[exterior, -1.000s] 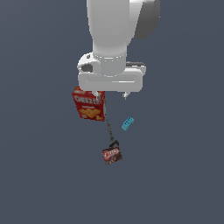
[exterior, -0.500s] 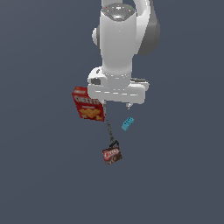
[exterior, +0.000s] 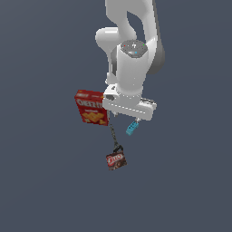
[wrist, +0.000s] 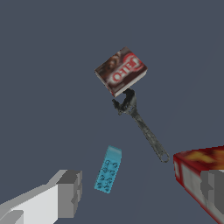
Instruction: Pick up a designated object from a clutter of objects.
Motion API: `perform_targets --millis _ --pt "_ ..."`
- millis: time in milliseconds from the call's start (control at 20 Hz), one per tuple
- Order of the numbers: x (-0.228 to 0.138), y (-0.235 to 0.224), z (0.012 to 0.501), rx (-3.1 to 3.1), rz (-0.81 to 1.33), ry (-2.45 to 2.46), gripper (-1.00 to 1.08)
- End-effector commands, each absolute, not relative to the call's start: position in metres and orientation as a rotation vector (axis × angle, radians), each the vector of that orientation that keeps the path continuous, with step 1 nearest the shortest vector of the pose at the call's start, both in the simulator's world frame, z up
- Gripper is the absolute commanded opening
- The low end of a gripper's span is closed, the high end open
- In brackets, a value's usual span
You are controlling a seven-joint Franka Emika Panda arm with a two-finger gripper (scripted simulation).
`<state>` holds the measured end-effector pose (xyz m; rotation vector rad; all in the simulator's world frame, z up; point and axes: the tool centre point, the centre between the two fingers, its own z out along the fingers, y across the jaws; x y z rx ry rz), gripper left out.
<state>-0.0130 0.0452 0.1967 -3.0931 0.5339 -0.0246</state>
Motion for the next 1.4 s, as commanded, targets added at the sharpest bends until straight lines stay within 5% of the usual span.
perform_targets --millis 0,700,1350 --pt "-0.018 0.053 0.179 -3.081 -0.023 0.606 1.0" --pt "-0.058 0.089 0.097 -2.994 -0.007 0.955 1.0" --pt "-0.076 0.1 0.072 -2.955 0.0 1.067 1.0"
